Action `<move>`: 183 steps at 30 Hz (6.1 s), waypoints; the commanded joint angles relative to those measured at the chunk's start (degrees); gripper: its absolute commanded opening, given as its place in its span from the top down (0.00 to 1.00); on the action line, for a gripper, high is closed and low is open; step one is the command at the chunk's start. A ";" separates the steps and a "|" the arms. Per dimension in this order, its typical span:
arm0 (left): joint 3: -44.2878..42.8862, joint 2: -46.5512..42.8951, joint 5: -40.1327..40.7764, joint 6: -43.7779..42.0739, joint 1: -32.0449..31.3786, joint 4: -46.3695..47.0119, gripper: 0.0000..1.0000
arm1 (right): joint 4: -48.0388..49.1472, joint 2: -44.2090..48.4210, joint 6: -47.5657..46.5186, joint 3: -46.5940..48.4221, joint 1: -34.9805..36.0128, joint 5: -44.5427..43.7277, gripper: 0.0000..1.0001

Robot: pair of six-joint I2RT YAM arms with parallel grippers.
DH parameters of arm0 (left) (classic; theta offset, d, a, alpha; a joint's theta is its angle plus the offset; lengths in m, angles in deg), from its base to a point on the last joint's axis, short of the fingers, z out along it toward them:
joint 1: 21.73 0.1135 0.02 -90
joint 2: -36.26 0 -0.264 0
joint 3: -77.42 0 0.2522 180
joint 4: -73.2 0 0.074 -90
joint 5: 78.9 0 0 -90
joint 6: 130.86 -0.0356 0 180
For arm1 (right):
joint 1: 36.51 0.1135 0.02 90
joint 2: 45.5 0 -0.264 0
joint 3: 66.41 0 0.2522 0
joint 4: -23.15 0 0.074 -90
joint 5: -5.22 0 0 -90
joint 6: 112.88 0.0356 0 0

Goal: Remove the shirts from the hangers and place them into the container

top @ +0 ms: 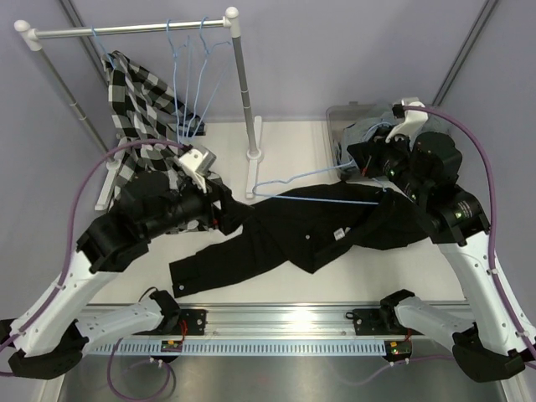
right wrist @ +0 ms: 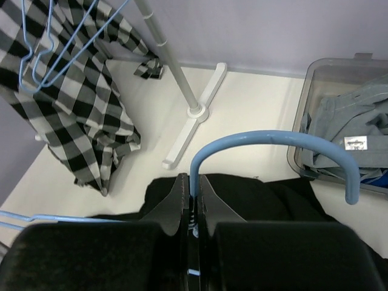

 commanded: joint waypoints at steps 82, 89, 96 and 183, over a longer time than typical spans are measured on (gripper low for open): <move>-21.22 9.34 39.54 -2.68 6.44 -9.16 1.00 | -1.15 13.37 -6.01 -18.38 1.98 19.75 0.00; -26.24 16.56 39.99 -7.07 7.05 -3.72 1.00 | -2.20 13.63 -6.80 -18.47 1.98 19.40 0.01; -32.13 22.62 35.00 -9.01 12.41 -0.64 1.00 | -3.17 15.21 -6.72 -19.87 1.98 19.14 0.00; -5.24 -0.22 -0.08 -5.50 26.57 -1.60 0.01 | 2.25 -17.97 30.11 -29.81 -10.67 -20.25 0.01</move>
